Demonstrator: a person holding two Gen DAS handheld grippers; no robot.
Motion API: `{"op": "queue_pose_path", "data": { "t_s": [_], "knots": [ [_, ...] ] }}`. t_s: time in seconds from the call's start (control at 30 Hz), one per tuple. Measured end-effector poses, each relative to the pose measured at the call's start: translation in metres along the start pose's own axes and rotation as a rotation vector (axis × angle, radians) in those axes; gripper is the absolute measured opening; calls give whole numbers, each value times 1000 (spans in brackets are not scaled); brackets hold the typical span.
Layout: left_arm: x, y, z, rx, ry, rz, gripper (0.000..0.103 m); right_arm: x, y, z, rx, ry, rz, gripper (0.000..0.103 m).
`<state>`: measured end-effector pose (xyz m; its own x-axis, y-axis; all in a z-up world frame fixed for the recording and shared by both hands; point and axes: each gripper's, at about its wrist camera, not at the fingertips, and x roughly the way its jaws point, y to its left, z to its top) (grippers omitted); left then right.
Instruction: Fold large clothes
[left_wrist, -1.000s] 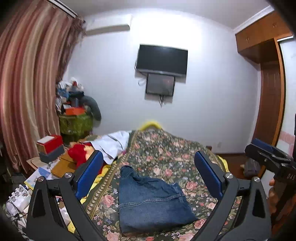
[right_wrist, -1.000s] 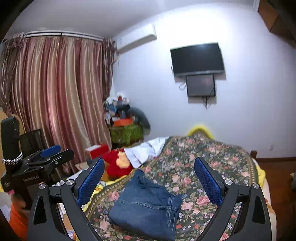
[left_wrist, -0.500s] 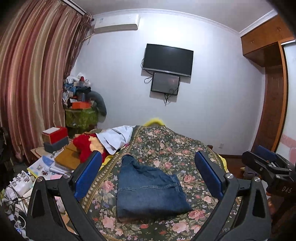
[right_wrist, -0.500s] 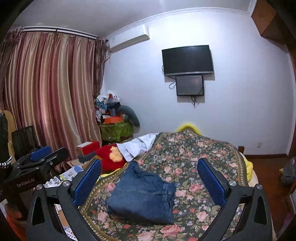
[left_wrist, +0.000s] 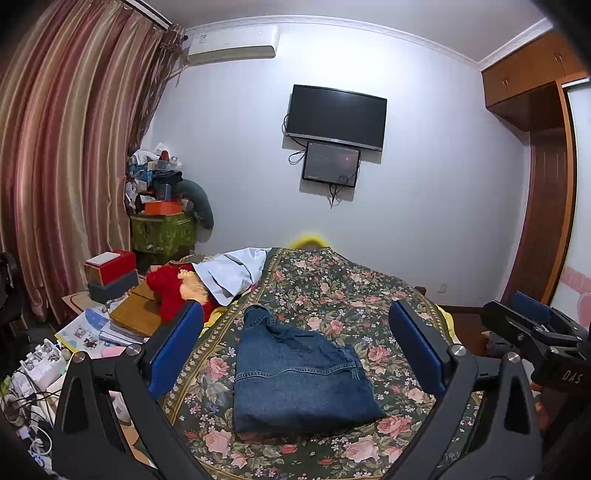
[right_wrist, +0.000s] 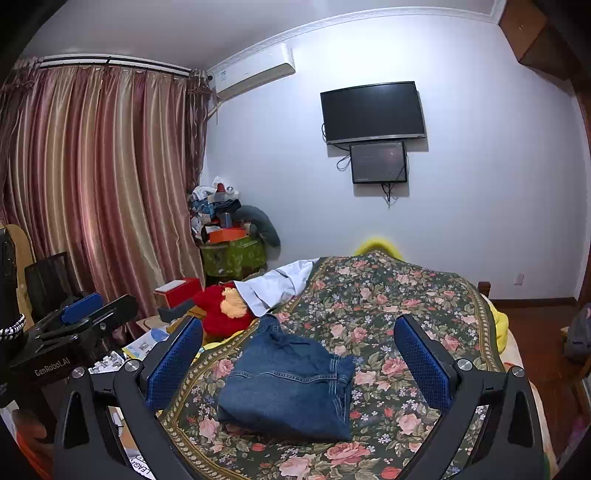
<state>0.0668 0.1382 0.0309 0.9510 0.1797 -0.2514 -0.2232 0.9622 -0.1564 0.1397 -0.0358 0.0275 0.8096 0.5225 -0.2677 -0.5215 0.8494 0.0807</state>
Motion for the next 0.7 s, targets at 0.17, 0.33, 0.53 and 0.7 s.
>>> {"op": "queue_pose_path", "data": {
  "t_s": [0.17,0.33,0.53,0.7],
  "knots": [
    [0,1,0,16,-4,-4,101,1,-1,0,0,1,3,103],
    [0,-1,1,25,-5,-8,101,1,0,-1,0,-1,3,103],
    [-1,-1,2,26,-3,-17,101,1,1,0,-1,-3,3,103],
    [0,0,5,33,-1,-26,101,0,2,0,1,-6,4,103]
  ]
}}
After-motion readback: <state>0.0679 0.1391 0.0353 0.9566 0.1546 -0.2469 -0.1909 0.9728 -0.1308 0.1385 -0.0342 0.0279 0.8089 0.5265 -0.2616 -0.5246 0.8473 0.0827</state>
